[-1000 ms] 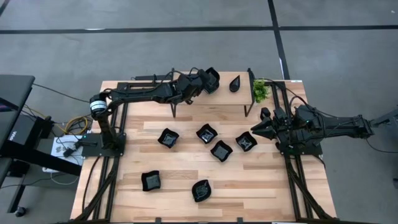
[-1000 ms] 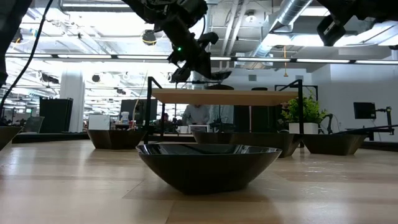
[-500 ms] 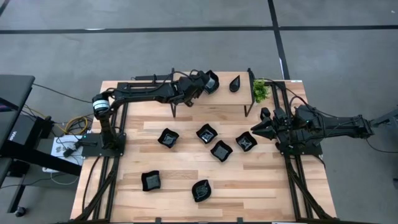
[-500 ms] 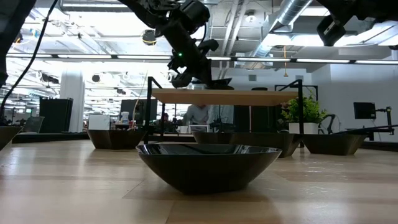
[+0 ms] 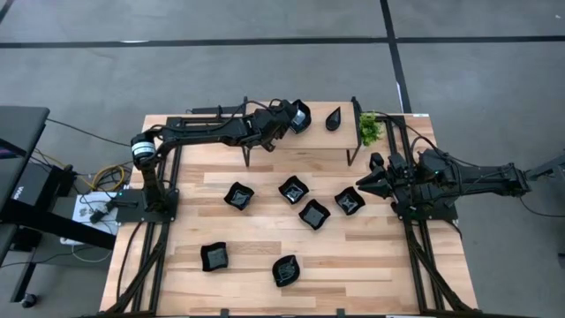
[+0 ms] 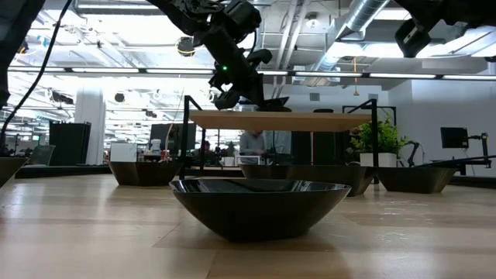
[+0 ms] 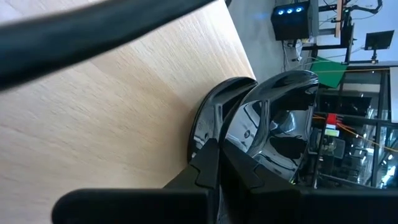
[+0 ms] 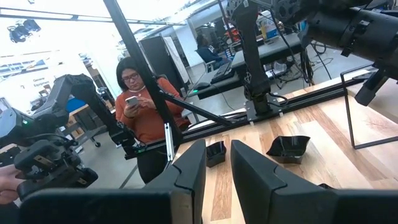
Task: Pick & Place Mini shaped plates
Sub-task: Stack the top black leaf shaped plate on top of the other black leaf shaped plates on the shelf
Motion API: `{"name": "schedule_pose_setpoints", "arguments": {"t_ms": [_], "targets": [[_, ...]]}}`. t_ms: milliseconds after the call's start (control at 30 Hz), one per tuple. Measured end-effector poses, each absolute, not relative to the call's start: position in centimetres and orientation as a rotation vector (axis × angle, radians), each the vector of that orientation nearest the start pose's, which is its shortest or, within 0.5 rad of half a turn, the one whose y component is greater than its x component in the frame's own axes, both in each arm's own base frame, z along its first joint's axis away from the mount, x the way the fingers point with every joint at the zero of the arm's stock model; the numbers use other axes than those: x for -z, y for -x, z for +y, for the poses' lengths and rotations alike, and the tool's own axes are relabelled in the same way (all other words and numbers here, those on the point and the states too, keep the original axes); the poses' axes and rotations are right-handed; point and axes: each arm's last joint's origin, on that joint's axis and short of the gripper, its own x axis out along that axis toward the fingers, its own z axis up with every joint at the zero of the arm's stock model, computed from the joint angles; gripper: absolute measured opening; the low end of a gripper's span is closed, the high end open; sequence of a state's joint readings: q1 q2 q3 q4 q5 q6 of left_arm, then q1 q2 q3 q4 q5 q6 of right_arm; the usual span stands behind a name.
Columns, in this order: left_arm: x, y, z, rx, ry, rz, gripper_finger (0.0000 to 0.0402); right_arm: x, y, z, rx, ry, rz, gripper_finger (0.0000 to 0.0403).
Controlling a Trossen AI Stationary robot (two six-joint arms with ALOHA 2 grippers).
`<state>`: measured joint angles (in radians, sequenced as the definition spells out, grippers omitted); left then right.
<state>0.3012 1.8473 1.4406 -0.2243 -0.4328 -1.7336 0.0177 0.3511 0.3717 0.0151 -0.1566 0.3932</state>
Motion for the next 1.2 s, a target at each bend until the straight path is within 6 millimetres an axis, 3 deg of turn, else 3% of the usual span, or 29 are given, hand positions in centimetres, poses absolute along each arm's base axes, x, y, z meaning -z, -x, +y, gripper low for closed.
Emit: {"name": "schedule_pose_setpoints", "arguments": {"t_ms": [1033, 1200], "targets": [[-26.09, -39.5, 13.52, -1.049, 1.533, -0.13, 0.0011, -26.28, -11.2, 0.65, -0.179, -0.39, -0.001, 0.0071], [-26.13, -39.53, 13.53, -1.043, 1.512, -0.121, 0.0027, -26.28, -11.2, 0.65, -0.179, -0.39, -0.001, 0.0071]]}}
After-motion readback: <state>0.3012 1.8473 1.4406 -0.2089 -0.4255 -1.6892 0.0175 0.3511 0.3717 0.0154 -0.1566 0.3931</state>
